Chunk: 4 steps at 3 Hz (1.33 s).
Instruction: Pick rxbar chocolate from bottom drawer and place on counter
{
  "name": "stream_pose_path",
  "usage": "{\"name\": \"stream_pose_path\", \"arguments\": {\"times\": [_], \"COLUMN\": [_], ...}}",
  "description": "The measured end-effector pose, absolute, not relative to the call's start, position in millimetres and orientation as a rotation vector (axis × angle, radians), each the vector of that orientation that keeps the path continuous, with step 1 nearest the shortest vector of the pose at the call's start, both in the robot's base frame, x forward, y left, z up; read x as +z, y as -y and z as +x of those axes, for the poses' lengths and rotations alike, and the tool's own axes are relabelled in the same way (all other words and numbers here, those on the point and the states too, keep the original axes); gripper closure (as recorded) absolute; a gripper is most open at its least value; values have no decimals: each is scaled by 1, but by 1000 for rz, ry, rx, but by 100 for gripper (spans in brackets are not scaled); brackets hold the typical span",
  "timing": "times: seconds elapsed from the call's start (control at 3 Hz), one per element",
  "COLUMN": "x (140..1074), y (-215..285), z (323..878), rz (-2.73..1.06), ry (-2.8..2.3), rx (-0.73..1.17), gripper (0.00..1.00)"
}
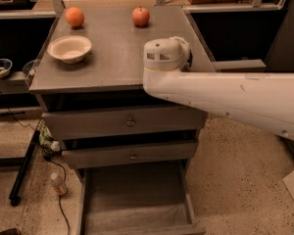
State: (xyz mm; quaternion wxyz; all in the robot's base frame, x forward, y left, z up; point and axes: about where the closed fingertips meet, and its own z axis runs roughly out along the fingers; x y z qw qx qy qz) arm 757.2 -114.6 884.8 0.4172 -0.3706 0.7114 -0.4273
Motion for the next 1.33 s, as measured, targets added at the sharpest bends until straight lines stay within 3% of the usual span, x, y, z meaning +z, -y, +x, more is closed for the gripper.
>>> {"name": "stream_pose_path", "arguments": {"times": [0.67,1.0,1.33], "x": [865,865,865], "y": [110,110,110], "z": [743,742,742], "rz": [-927,-926,-926], "ry": [-1845,-1847,-1847], "rx": [-1048,-1047,-1047], "gripper": [100,83,60]}}
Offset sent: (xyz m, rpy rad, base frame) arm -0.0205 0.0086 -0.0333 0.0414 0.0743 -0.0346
